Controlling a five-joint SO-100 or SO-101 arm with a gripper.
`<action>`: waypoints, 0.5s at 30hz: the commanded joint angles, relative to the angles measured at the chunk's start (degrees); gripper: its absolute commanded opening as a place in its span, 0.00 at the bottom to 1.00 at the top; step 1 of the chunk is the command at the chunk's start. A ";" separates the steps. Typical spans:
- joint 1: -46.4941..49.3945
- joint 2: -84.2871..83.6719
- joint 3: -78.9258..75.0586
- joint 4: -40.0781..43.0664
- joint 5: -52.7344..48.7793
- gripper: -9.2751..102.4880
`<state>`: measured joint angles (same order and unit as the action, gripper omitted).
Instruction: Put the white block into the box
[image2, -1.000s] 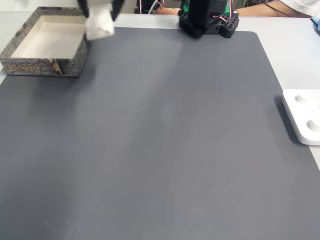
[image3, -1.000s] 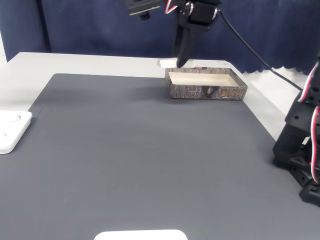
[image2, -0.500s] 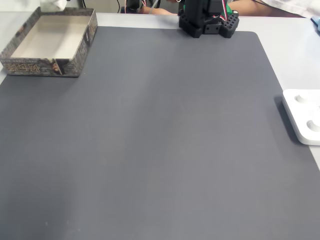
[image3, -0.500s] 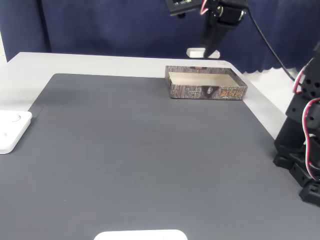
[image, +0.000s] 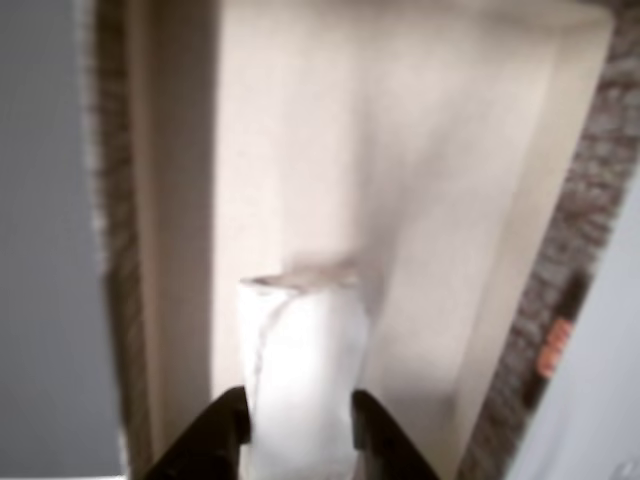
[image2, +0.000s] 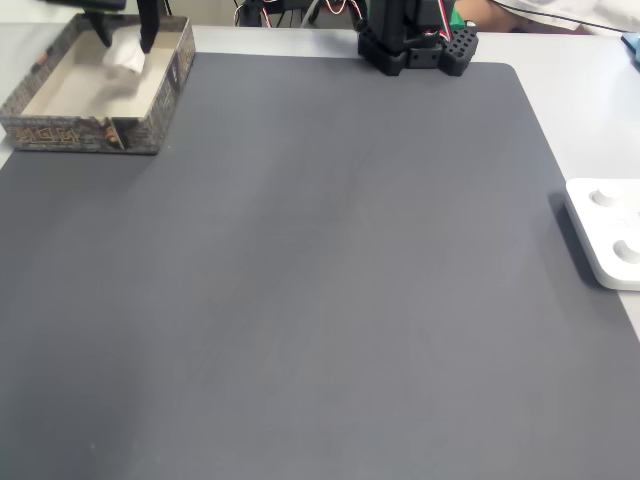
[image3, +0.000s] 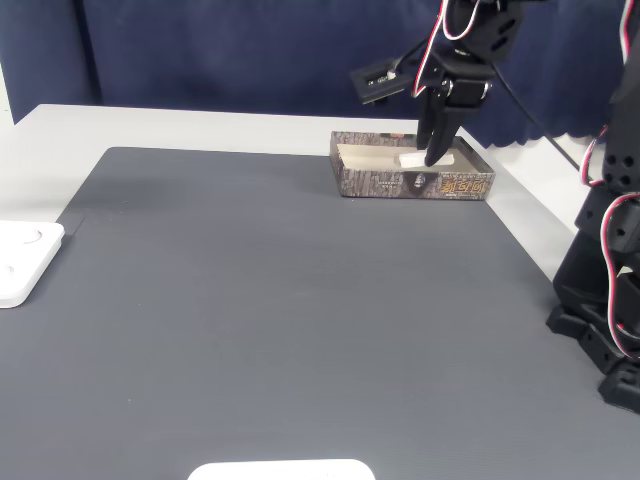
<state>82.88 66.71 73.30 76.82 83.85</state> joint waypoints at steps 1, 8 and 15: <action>0.53 -0.62 -6.59 -0.70 0.26 0.07; -0.79 -4.57 -11.16 -0.70 -0.35 0.07; -2.72 -7.38 -13.80 -1.41 -3.08 0.07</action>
<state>81.65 58.97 64.16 76.64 82.27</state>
